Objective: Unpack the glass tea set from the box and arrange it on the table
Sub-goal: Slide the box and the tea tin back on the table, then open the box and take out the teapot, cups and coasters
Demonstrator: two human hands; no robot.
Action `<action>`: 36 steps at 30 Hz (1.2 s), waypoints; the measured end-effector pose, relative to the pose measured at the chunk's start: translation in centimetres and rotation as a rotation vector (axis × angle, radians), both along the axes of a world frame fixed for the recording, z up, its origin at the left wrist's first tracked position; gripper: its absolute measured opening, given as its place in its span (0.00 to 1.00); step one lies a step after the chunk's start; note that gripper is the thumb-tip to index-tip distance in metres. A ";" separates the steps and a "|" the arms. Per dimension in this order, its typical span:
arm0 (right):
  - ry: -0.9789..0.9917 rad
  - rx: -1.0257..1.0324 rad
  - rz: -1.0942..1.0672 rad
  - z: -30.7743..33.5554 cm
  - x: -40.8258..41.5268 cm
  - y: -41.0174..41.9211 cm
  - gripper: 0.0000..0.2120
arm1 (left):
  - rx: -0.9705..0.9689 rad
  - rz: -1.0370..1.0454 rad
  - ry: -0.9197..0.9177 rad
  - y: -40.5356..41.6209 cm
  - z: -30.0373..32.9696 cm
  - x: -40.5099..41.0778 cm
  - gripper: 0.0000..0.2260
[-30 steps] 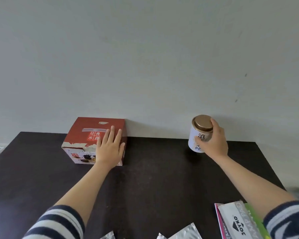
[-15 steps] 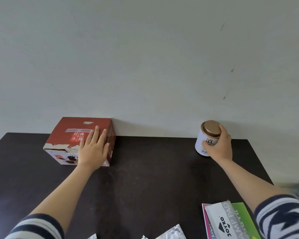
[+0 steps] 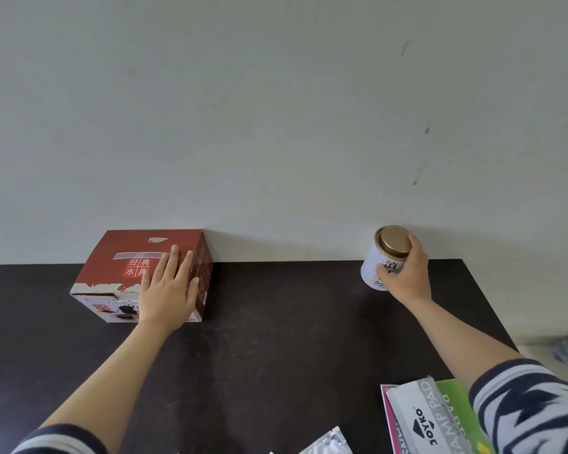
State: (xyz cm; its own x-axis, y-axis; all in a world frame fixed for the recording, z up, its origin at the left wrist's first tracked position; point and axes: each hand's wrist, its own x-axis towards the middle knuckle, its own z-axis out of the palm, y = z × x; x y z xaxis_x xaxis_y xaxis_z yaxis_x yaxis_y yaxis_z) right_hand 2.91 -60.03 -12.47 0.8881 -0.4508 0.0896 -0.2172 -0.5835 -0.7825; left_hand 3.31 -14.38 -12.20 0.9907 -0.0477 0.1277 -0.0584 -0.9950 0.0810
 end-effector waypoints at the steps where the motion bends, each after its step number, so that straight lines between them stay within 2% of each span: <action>1: 0.002 0.003 0.003 0.0 0.0 0.0 0.46 | 0.002 -0.001 -0.001 0.1 0.0 0.0 0.26; 7: -0.012 0.047 -0.041 -0.5 -0.5 0.5 0.51 | -0.004 0.001 0.002 0.1 -0.2 0.0 0.26; 10: -0.057 0.028 -0.082 -0.5 -1.2 1.4 0.50 | -0.011 0.007 0.002 0.1 -0.2 0.0 0.26; 15: -0.024 -0.253 -0.164 0.4 -2.8 4.4 0.51 | -0.029 -0.006 0.040 0.0 0.3 0.1 0.28; 18: -0.039 -0.301 -0.153 1.7 -4.0 7.4 0.48 | -0.070 -0.007 0.118 0.1 0.9 0.0 0.31; 21: -0.054 -0.288 -0.088 2.7 -4.6 11.5 0.45 | -0.241 -0.030 0.194 0.4 2.0 0.1 0.30; 24: -0.048 -0.233 0.022 3.6 -5.0 16.8 0.42 | -0.595 -0.052 0.192 1.4 3.3 -0.1 0.29; 26: -0.051 -0.204 0.093 4.2 -5.0 20.6 0.40 | -0.770 -0.047 0.122 2.8 4.1 -0.6 0.28; 27: -0.051 -0.191 0.132 4.4 -5.0 22.6 0.39 | -0.782 -0.045 0.074 3.7 4.4 -0.9 0.27; 30: -0.036 -0.175 0.250 4.7 -4.7 28.7 0.37 | -0.661 -0.014 -0.010 7.1 5.1 -1.2 0.26; 33: 0.037 -0.138 0.328 4.3 -4.3 34.4 0.37 | -0.531 0.066 -0.001 11.0 5.1 -1.2 0.31; 36: 0.060 -0.084 0.377 3.8 -4.0 38.8 0.36 | -0.464 0.115 0.083 14.8 4.9 -1.0 0.37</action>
State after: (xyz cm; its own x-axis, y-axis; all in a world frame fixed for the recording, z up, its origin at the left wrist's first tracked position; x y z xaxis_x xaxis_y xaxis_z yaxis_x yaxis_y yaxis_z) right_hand -1.13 -21.23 -8.63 0.9948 -0.0854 0.0548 -0.0197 -0.6923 -0.7213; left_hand 2.31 0.39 -7.28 0.9939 0.1058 0.0302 0.0750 -0.8524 0.5175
